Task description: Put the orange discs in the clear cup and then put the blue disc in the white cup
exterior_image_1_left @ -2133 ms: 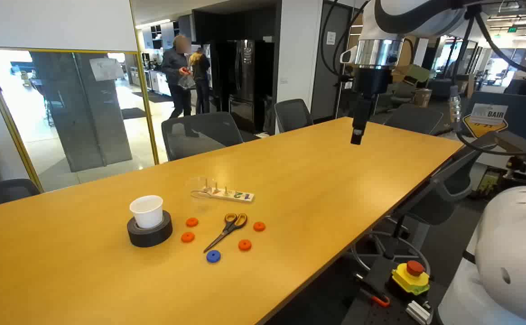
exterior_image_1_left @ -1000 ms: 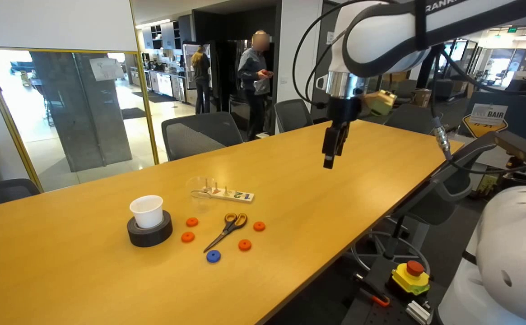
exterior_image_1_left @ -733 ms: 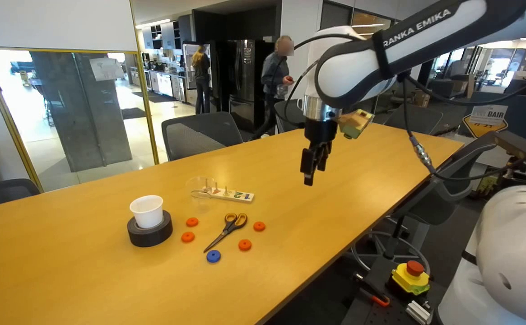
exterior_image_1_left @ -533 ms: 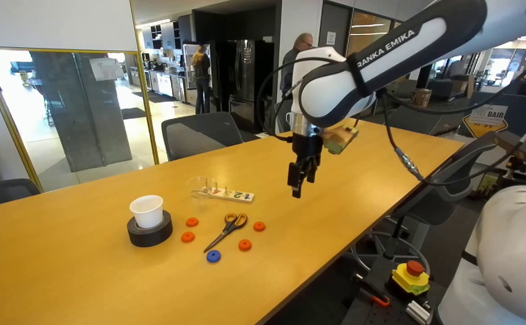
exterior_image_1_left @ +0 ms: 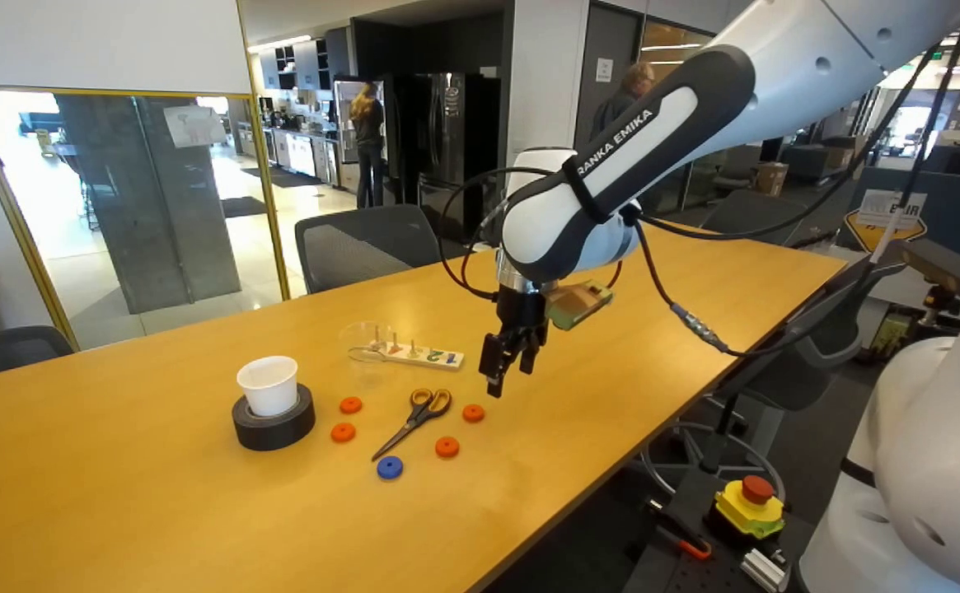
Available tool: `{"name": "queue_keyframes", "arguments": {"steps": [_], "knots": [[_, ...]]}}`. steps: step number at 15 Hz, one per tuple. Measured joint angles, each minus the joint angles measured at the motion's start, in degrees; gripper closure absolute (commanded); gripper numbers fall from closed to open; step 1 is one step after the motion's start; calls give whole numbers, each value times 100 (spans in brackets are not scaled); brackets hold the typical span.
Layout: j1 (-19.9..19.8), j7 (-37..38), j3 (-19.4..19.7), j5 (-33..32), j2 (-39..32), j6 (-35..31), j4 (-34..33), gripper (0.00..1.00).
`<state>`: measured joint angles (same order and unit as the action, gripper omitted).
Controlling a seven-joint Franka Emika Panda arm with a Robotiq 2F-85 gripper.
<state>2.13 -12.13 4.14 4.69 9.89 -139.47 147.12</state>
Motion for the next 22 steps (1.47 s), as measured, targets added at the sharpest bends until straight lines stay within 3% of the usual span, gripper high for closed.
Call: {"name": "queue_keyframes", "arguments": {"steps": [5, 15, 22], "knots": [[45, -139, -48, 410, -480, -252, -137, 0], [4, 944, -194, 74, -1745, -717, -897, 0], [-75, 1402, -174, -23, -2248, -877, -1175, 0]]}}
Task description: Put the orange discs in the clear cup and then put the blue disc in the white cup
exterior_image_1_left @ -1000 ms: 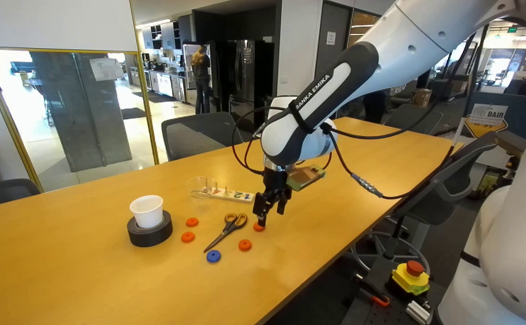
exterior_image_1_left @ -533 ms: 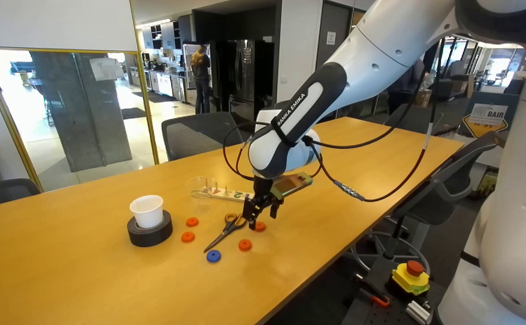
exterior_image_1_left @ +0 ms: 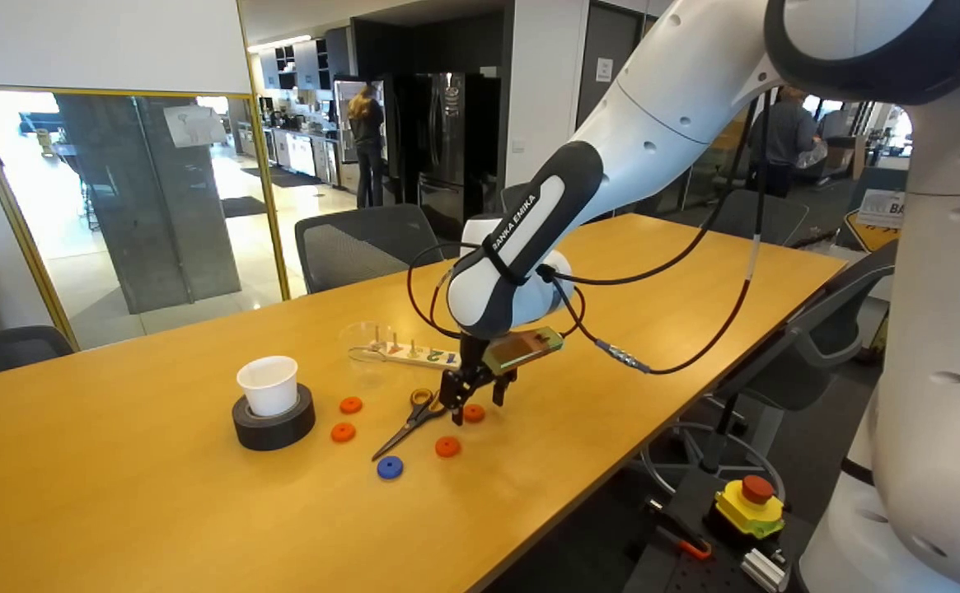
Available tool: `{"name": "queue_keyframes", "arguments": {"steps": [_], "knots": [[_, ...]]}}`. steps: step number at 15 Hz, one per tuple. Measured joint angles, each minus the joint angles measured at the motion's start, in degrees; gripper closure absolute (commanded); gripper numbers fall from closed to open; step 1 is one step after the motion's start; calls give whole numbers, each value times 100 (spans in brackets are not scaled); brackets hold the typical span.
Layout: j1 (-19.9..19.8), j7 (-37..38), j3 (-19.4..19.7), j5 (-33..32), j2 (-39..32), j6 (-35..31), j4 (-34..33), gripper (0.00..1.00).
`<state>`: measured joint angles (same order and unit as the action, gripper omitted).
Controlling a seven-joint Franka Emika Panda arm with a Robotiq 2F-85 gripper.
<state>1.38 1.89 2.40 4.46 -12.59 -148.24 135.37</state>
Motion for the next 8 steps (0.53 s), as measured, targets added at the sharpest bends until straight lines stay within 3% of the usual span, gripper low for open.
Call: {"name": "queue_keyframes", "arguments": {"steps": [8], "knots": [[-7, 456, 53, -267, -130, -2, -165, 0]]}}
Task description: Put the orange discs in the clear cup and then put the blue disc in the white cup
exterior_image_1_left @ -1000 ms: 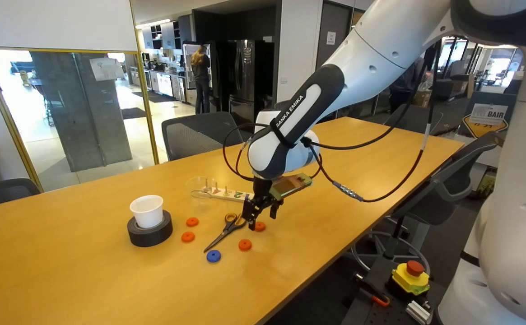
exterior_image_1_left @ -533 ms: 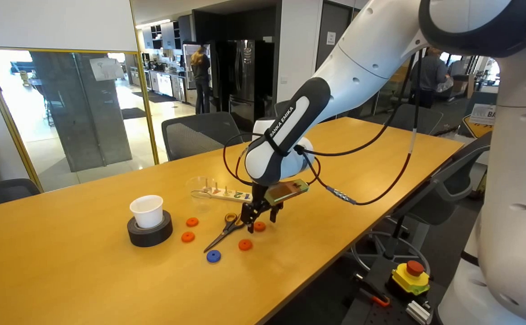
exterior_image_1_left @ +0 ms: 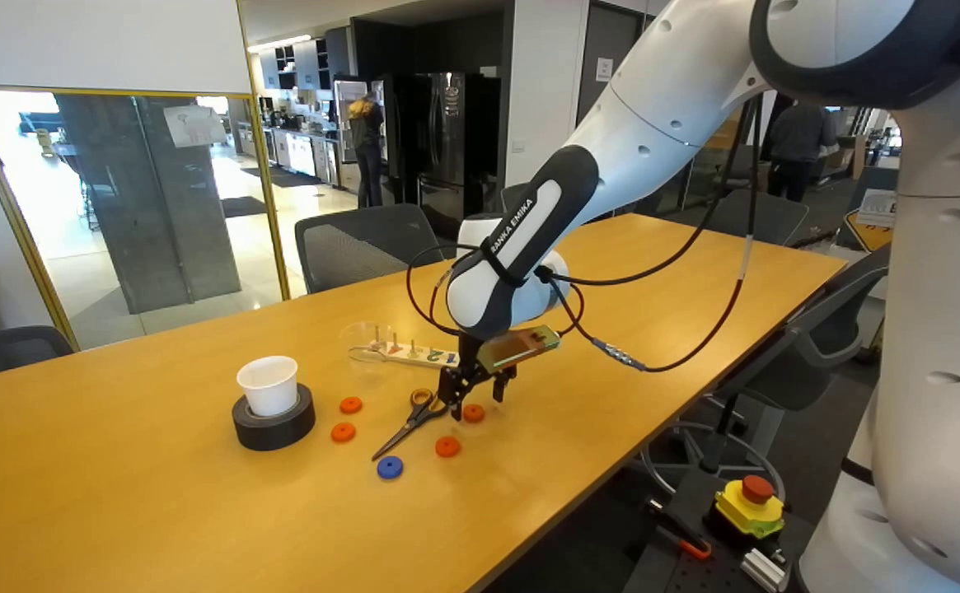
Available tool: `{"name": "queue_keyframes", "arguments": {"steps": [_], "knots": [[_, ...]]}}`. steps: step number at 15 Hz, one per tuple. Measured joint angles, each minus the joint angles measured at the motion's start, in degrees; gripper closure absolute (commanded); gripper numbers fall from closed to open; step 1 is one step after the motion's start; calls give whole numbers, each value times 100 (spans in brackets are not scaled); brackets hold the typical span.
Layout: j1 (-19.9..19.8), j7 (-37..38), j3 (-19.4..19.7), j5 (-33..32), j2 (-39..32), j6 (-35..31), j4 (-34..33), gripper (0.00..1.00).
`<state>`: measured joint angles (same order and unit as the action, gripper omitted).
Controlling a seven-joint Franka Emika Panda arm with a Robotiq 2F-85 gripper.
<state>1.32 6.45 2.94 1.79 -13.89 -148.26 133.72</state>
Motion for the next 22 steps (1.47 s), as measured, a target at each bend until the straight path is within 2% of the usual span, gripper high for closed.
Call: {"name": "queue_keyframes", "arguments": {"steps": [2, 3, 4, 6, 9, 13, 14, 22], "knots": [[0, 12, 0, -6, -12, 0, -14, 0], [0, 12, 0, -6, -19, 0, -21, 3], [0, 12, 0, -6, -25, 0, -25, 26], [0, 14, 0, -36, -41, 0, -37, 29], [0, 16, 0, -63, -83, 7, -58, 55], [0, 25, 19, -110, -101, 29, -112, 83], [0, 32, 22, -116, -97, 43, -133, 80], [0, 207, 74, -396, 136, 321, -466, 80]]}}
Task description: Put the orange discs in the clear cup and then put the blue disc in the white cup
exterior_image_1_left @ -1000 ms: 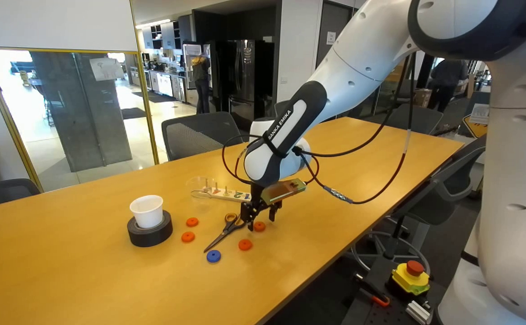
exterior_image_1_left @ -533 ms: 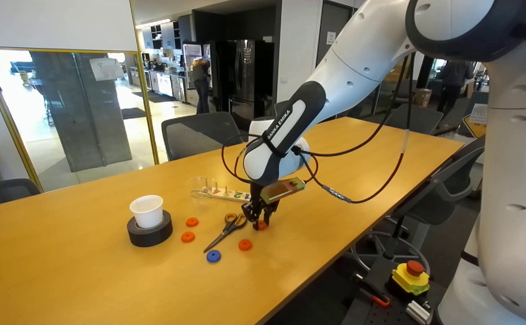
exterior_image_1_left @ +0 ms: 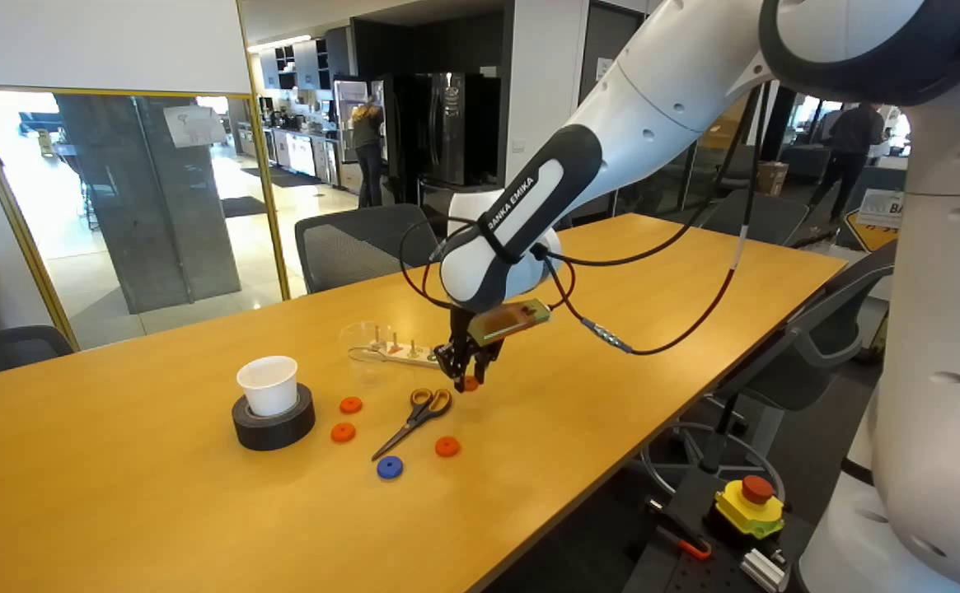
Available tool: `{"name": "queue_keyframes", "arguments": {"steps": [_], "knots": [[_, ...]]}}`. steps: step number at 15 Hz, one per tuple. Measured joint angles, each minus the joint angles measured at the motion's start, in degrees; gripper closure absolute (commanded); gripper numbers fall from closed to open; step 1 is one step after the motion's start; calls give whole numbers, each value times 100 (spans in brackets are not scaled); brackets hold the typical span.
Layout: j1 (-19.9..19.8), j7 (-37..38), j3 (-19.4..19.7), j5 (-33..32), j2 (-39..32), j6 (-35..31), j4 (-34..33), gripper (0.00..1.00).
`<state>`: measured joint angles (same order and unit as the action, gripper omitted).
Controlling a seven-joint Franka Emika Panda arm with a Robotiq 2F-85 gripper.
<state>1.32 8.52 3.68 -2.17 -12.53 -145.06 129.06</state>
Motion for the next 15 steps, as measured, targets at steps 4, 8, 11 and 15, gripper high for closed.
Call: {"name": "queue_keyframes", "arguments": {"steps": [4, 8, 11, 15], "knots": [[-10, -87, -17, -1, 427, 513, -622, 80], [-9, -367, -165, 70, 347, 1018, -1534, 80], [-6, -679, -332, 237, -82, 1302, -2255, 80], [-9, -1078, -481, 425, -921, 1724, -3279, 80]]}}
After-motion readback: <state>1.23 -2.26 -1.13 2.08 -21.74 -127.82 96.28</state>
